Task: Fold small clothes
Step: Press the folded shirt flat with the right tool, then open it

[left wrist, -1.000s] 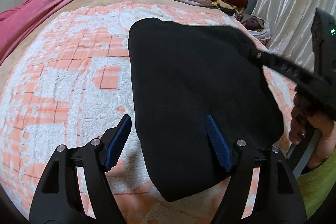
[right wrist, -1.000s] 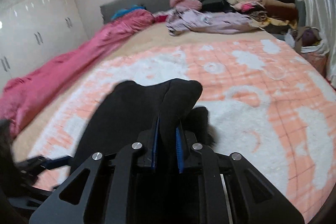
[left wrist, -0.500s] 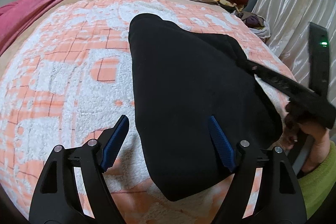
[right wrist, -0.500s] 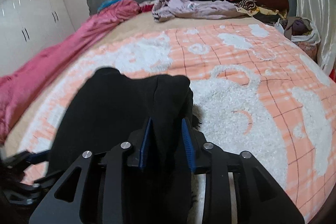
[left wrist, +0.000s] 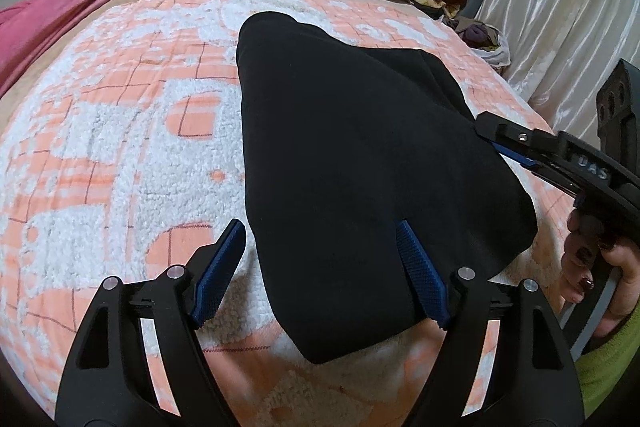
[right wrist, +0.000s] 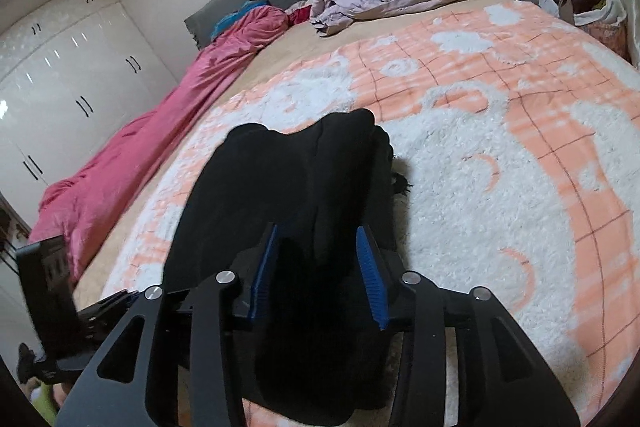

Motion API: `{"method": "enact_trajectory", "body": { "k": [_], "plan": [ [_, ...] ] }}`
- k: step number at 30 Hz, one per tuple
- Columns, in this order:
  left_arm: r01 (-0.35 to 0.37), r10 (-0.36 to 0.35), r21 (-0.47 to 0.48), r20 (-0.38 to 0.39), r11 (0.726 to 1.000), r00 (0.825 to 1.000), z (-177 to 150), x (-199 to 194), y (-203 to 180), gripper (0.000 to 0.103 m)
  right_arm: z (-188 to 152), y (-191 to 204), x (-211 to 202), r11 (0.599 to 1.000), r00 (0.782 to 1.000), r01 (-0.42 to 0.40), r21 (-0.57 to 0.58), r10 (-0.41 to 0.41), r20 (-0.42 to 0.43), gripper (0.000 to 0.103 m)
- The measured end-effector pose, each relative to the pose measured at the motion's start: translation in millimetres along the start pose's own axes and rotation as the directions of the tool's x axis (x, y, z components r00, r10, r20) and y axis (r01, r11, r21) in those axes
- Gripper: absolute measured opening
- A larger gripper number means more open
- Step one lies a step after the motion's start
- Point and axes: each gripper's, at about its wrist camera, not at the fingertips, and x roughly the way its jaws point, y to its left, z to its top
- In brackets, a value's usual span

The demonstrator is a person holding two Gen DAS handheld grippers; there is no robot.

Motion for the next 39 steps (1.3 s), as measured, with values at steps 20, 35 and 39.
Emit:
{"method": "enact_trajectory", "body": {
  "k": [20,35,39],
  "plan": [
    [0.011,-0.011,0.018,-0.007,1.0,1.0,-7.4,-4.1,-10.3,0.071,-21.7,16.9,15.6,0.958,0.976,0.217,-0.19,-0.216,0.025,0.013],
    [0.029,-0.029,-0.012,-0.02,1.0,0.999,-9.7,0.3,-3.0,0.075,-22.6,5.0,9.2,0.963,0.968,0.252,-0.097,-0.25,0.032,0.045],
    [0.03,-0.031,-0.014,-0.021,0.999,0.999,-9.2,0.4,-3.1,0.075,-21.9,5.4,7.5,0.962,0.966,0.257,-0.096,-0.256,0.031,0.052]
  ]
}}
